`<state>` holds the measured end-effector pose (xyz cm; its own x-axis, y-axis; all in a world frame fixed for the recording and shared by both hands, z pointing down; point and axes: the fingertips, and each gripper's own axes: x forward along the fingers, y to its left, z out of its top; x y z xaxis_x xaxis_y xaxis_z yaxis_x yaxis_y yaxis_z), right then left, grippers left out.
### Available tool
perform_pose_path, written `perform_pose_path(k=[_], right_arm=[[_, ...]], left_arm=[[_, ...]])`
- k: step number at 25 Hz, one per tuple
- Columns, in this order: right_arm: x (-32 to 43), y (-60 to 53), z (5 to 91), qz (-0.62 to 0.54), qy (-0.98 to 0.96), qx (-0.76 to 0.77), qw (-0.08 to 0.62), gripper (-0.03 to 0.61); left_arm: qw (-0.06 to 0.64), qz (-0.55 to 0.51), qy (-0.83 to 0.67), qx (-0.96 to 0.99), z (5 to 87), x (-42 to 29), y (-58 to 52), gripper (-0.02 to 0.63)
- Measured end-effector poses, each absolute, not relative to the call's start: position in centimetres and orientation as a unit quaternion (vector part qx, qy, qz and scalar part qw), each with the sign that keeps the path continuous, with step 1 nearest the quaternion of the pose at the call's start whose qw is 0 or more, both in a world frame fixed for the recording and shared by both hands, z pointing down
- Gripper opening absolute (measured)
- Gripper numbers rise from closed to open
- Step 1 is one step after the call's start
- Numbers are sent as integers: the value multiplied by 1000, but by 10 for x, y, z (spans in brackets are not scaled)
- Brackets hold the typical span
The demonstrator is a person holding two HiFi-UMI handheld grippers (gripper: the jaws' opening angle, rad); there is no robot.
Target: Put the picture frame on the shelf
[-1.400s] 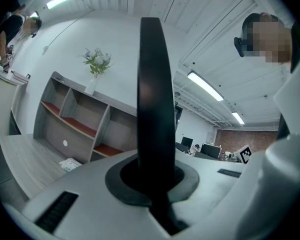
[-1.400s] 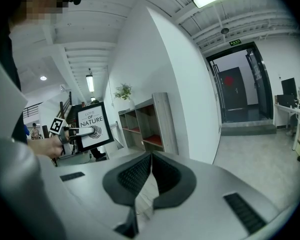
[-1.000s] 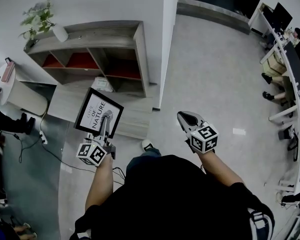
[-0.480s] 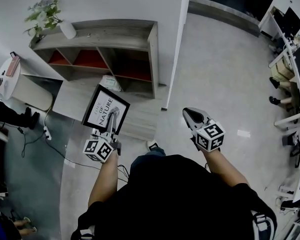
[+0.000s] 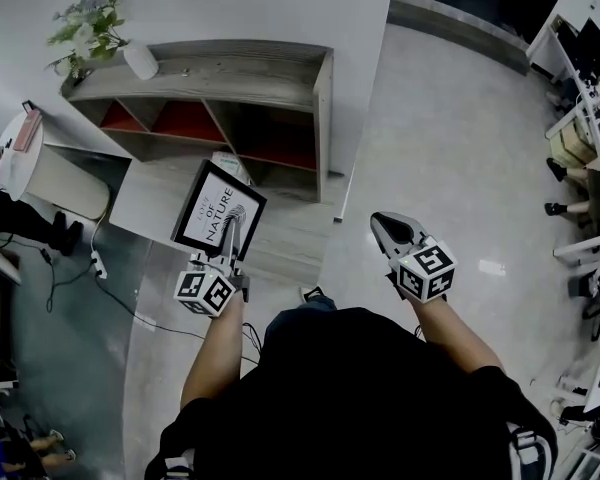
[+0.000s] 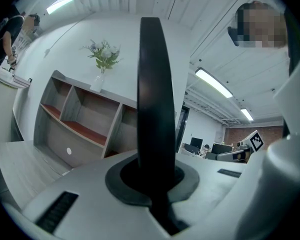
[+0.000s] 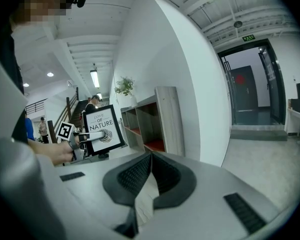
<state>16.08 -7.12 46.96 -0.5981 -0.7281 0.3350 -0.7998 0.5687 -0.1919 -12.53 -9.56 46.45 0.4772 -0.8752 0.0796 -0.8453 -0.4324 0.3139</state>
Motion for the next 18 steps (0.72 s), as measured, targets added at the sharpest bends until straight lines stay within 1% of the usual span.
perform_pose_path(k=[18], right_arm=[[135, -125, 473, 164, -886, 416, 123, 15]], left_arm=[[148, -39, -518, 842, 480, -121, -180, 28]])
